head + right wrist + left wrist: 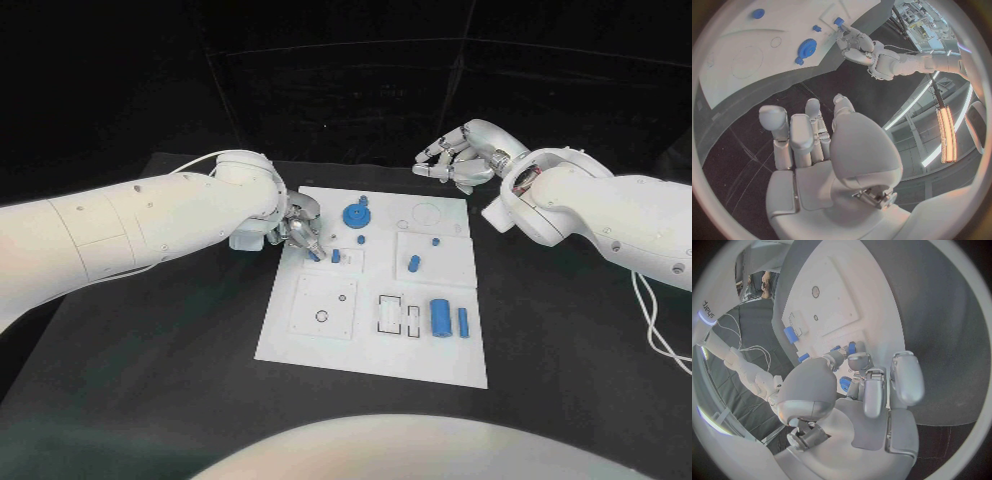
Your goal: Assemble the parts on the task board
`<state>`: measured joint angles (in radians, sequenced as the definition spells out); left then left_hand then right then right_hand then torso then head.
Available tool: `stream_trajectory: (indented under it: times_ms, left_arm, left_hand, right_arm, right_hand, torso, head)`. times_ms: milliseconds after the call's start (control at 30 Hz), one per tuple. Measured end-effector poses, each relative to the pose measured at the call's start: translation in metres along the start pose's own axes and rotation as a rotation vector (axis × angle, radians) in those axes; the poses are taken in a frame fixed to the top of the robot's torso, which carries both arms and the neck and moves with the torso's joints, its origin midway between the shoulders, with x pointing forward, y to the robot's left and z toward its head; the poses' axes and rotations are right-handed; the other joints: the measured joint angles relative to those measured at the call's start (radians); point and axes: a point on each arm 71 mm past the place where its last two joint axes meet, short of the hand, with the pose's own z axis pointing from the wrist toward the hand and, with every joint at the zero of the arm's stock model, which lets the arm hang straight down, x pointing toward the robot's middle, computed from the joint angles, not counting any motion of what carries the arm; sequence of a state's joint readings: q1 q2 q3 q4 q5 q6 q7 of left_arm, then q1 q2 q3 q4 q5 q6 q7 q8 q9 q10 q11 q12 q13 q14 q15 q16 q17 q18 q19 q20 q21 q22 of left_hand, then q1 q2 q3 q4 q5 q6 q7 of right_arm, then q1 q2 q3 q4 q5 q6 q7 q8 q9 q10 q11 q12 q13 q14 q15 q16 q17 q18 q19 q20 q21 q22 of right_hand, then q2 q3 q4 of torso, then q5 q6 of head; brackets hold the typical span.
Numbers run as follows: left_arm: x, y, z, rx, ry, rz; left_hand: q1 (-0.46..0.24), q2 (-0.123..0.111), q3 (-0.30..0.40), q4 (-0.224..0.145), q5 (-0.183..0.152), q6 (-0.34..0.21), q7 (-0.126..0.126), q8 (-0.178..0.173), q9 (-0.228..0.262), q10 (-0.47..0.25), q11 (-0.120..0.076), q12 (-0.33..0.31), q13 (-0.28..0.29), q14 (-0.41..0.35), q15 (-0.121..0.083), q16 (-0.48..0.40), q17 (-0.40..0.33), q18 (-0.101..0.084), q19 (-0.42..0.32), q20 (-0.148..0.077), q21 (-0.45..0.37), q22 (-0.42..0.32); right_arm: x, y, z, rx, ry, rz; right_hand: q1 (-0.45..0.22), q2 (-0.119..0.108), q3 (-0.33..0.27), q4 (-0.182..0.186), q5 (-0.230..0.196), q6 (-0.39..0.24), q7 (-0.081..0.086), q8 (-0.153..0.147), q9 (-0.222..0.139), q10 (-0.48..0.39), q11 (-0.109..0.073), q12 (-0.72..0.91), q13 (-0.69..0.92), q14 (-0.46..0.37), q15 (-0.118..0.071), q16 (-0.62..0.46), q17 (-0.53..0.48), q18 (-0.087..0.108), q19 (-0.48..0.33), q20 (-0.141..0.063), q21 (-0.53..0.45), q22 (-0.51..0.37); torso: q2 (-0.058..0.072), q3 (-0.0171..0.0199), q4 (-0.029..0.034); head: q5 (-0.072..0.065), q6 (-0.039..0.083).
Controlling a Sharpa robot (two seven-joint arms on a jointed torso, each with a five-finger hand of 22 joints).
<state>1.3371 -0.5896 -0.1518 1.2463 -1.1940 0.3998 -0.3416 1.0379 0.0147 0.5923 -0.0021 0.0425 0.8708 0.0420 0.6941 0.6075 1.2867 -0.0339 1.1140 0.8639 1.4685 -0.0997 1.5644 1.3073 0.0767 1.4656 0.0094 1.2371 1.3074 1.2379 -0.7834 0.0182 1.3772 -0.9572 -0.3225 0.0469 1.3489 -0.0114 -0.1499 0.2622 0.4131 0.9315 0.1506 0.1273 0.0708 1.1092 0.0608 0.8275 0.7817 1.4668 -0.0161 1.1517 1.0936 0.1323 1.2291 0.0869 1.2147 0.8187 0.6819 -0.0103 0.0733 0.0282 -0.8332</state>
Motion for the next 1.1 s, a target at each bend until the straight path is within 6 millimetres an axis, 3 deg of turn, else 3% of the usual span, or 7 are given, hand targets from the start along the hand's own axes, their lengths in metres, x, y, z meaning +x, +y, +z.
stream_trajectory:
  times_ms: [333, 1100]
  left_arm:
    - [-0.0015, -0.0014, 0.0022, -0.004, 0.006, 0.003]
    - [-0.001, 0.0004, 0.0028, -0.012, 0.037, 0.013]
  left_hand:
    - [-0.039, 0.007, 0.0, -0.005, 0.0, 0.007, -0.006, 0.008, 0.009, 0.0, 0.0, 0.005, 0.007, 0.0, 0.0, 0.0, 0.0, 0.0, 0.0, 0.0, 0.0, 0.0]
    - [-0.111, 0.032, -0.061, 0.045, 0.001, 0.017, -0.014, 0.015, 0.019, 0.007, -0.007, 0.011, 0.016, 0.0, 0.0, 0.0, 0.0, 0.0, 0.0, 0.0, 0.0, 0.0]
  right_arm:
    - [0.0, 0.0001, -0.0002, 0.0, 0.0, 0.0]
    - [-0.0001, 0.0, -0.0004, 0.0, 0.0, 0.0]
  right_hand:
    - [0.0, 0.0, 0.0, 0.0, 0.0, 0.0, 0.0, 0.0, 0.0, 0.0, 0.0, 0.0, 0.0, 0.0, 0.0, 0.0, 0.0, 0.0, 0.0, 0.0, 0.0, 0.0]
    - [0.0, 0.0, 0.0, 0.0, 0.0, 0.0, 0.0, 0.0, 0.0, 0.0, 0.0, 0.0, 0.0, 0.0, 0.0, 0.0, 0.0, 0.0, 0.0, 0.0, 0.0, 0.0]
  torso:
    - [0.0, -0.0001, -0.0002]
    - [0.0, -0.0003, 0.0]
  head:
    - [-0.002, 0.001]
    - [-0.003, -0.005]
